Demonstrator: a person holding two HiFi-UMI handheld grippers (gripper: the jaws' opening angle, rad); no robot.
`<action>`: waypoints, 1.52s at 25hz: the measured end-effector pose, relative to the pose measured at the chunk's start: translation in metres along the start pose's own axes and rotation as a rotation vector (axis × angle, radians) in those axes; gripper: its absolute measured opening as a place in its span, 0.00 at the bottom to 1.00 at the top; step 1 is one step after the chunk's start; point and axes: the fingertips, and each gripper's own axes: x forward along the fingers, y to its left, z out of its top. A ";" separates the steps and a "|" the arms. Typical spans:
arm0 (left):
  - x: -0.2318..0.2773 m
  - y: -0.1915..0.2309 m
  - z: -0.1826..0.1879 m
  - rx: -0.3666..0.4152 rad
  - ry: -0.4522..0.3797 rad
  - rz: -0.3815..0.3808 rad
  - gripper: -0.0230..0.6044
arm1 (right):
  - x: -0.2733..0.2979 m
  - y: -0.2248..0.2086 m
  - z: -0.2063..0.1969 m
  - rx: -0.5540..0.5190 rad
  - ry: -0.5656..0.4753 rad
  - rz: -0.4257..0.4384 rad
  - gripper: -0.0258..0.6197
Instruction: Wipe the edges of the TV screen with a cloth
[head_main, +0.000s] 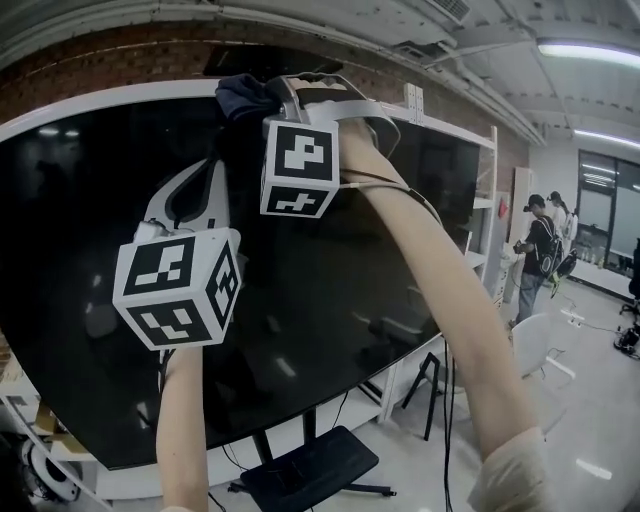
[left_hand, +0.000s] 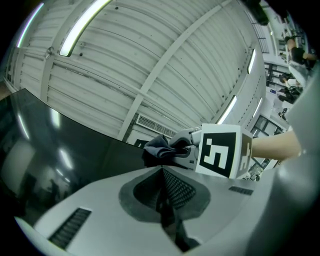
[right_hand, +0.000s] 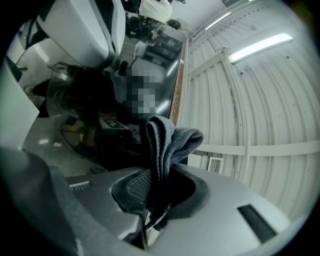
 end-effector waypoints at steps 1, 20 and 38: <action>0.001 -0.003 -0.003 -0.001 0.005 -0.005 0.06 | 0.000 0.001 -0.005 0.003 0.006 -0.003 0.12; 0.028 -0.054 -0.029 0.030 0.040 -0.002 0.06 | 0.003 0.020 -0.081 -0.035 0.043 0.009 0.12; 0.110 -0.166 -0.049 0.101 -0.011 0.070 0.06 | -0.003 0.048 -0.175 -0.090 -0.106 0.007 0.12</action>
